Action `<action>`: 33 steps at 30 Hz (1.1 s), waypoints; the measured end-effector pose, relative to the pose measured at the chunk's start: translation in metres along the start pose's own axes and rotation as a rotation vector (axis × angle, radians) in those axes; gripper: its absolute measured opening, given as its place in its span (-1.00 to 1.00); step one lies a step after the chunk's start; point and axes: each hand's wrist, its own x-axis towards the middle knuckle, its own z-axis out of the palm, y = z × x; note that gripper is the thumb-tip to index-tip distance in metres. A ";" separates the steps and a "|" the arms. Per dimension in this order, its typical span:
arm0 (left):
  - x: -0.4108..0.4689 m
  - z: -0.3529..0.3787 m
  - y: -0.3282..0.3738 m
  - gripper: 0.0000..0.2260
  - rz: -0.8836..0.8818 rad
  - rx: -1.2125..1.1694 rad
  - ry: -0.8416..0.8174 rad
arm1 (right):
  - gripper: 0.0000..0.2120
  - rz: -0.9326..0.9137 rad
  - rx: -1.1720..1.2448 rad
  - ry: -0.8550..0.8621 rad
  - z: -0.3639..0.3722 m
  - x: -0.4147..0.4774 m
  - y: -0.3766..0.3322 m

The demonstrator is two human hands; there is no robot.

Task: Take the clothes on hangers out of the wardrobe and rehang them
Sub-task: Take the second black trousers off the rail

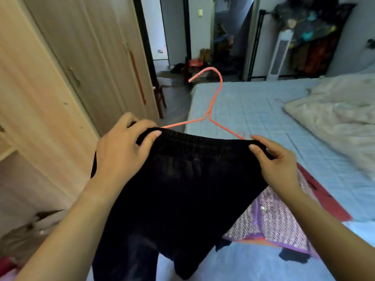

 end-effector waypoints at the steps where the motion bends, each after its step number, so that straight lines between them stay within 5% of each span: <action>1: 0.003 0.012 0.012 -0.81 0.002 -0.024 -0.007 | -0.75 0.007 -0.020 0.022 -0.015 0.004 0.006; 17: 0.159 0.210 0.128 -0.77 0.106 -0.453 -0.067 | -0.73 0.033 -0.321 0.360 -0.150 0.152 0.069; 33: 0.230 0.463 0.093 -0.82 -0.038 -0.339 -0.413 | -0.74 0.357 -0.358 0.086 -0.085 0.299 0.288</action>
